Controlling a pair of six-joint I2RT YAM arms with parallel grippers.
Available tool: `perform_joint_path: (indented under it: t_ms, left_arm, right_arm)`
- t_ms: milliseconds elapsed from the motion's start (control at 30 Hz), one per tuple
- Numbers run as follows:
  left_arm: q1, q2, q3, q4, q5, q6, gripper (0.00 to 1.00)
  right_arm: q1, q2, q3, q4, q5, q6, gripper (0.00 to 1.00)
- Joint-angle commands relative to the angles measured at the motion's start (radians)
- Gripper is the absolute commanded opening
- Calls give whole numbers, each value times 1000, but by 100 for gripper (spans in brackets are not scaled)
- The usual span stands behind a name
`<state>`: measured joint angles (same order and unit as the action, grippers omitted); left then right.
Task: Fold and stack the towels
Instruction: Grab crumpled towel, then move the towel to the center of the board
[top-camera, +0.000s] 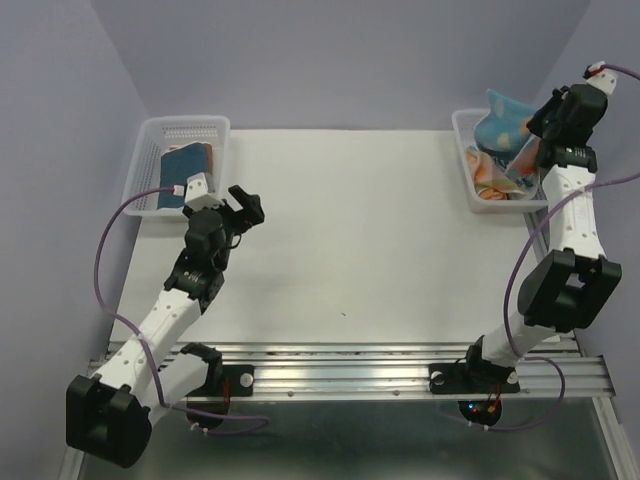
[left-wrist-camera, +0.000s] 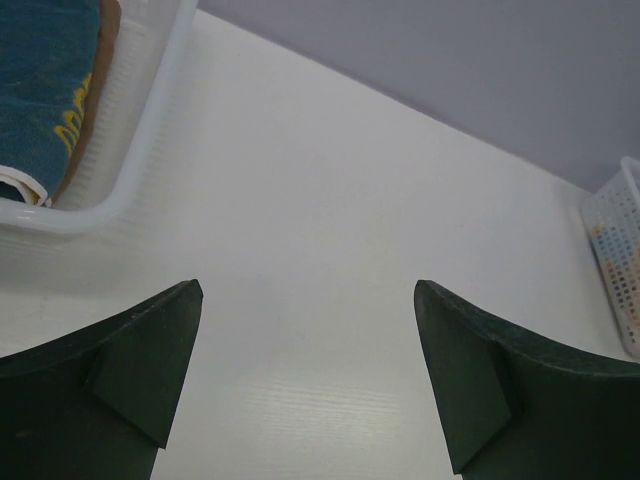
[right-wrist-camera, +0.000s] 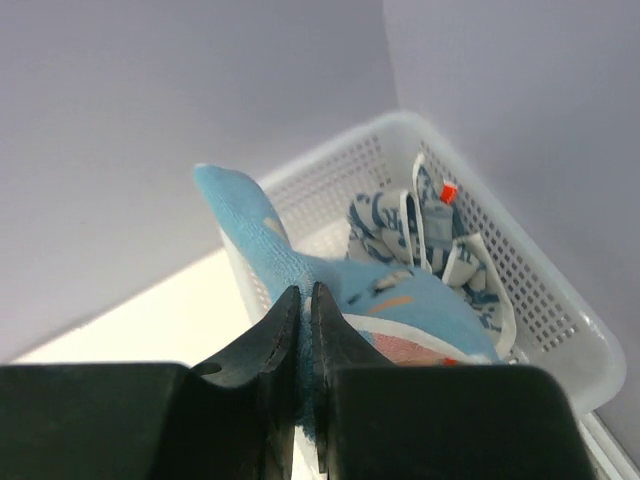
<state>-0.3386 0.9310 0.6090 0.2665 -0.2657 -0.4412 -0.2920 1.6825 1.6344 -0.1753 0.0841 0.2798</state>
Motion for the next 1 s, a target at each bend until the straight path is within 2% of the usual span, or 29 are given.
perform_joint_path:
  t_ms: [0, 200, 433, 533, 667, 700, 800, 833, 900, 933, 967]
  left_arm:
    - [1, -75, 11, -10, 37, -45, 99]
    - [1, -182, -9, -64, 92, -116, 99]
    - [0, -305, -17, -145, 135, -163, 99]
    - [0, -348, -15, -185, 117, -185, 99]
    - [0, -394, -25, -199, 120, -202, 99]
    - [0, -397, -26, -200, 118, -202, 99]
    - [0, -388, -23, -213, 118, -200, 99]
    - [0, -383, -22, -220, 117, -194, 99]
    - [0, -359, -18, -225, 111, -191, 99]
    - [0, -348, -17, -227, 109, -189, 99]
    - [0, -334, -11, -227, 109, -189, 99]
  right_arm:
    - [56, -163, -2, 27, -79, -24, 3]
    - [240, -322, 67, -90, -151, 28, 5]
    - [336, -500, 59, -121, -504, 268, 6]
    - [338, -582, -30, -58, -598, 352, 7]
    - [338, -671, -247, 28, -649, 426, 12]
    - [340, -702, -384, 72, -649, 456, 13]
    - [338, -730, -613, 122, -607, 469, 22]
    - [338, -731, -742, 102, -534, 457, 31]
    - [337, -718, -865, 40, -407, 441, 46]
    - [337, -692, -928, 7, -264, 431, 66]
    - [338, -678, -936, -30, -209, 421, 73]
